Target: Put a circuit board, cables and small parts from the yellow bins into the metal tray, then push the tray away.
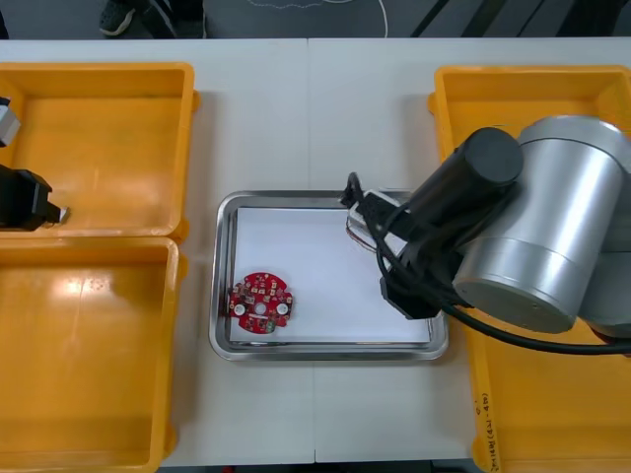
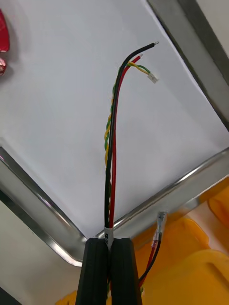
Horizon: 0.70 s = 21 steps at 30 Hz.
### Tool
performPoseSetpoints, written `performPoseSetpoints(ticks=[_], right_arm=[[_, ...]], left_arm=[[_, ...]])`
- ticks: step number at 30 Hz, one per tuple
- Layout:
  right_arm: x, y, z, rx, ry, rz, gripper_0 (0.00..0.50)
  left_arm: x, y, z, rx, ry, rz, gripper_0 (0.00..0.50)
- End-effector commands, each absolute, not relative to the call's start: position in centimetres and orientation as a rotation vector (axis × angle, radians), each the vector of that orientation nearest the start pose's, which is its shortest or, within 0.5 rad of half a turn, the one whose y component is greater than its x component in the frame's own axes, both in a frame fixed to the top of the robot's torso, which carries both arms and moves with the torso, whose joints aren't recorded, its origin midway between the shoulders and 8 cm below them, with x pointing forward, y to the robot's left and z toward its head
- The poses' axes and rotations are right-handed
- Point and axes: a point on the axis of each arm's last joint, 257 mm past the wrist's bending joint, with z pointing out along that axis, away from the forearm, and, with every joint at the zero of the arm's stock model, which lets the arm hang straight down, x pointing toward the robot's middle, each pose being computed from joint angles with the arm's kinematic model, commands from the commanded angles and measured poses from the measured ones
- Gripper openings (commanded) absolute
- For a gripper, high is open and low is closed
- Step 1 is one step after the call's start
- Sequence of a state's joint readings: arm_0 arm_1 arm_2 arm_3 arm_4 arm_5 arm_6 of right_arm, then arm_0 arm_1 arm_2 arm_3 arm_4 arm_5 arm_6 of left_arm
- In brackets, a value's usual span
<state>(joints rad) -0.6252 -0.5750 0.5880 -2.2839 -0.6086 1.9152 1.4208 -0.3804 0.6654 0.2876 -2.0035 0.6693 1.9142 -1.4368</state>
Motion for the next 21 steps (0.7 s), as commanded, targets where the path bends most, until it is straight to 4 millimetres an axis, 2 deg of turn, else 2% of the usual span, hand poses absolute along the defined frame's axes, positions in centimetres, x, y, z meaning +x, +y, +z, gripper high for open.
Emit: performPoseSetpoints(ticks=[1, 5, 12, 21], right_arm=[[38.0, -8.6, -18.7, -1.486, 2.201, -0.270, 0.000], [37.8, -8.1, -19.7, -1.618, 2.127, -0.287, 0.000], [37.5, -7.5, -21.3, -1.706, 2.084, -0.289, 0.000], [37.4, -9.1, -24.3, -1.799, 2.087, -0.379, 0.000]], left_arm=[[44.7, 40.8, -11.7, 0.187, 2.588, 0.189, 0.500], [45.0, 42.5, -11.9, 0.205, 2.615, 0.221, 0.500], [45.2, 44.2, -12.6, 0.177, 2.666, 0.206, 0.500], [46.2, 45.3, -12.3, 0.164, 2.683, 0.203, 0.500]])
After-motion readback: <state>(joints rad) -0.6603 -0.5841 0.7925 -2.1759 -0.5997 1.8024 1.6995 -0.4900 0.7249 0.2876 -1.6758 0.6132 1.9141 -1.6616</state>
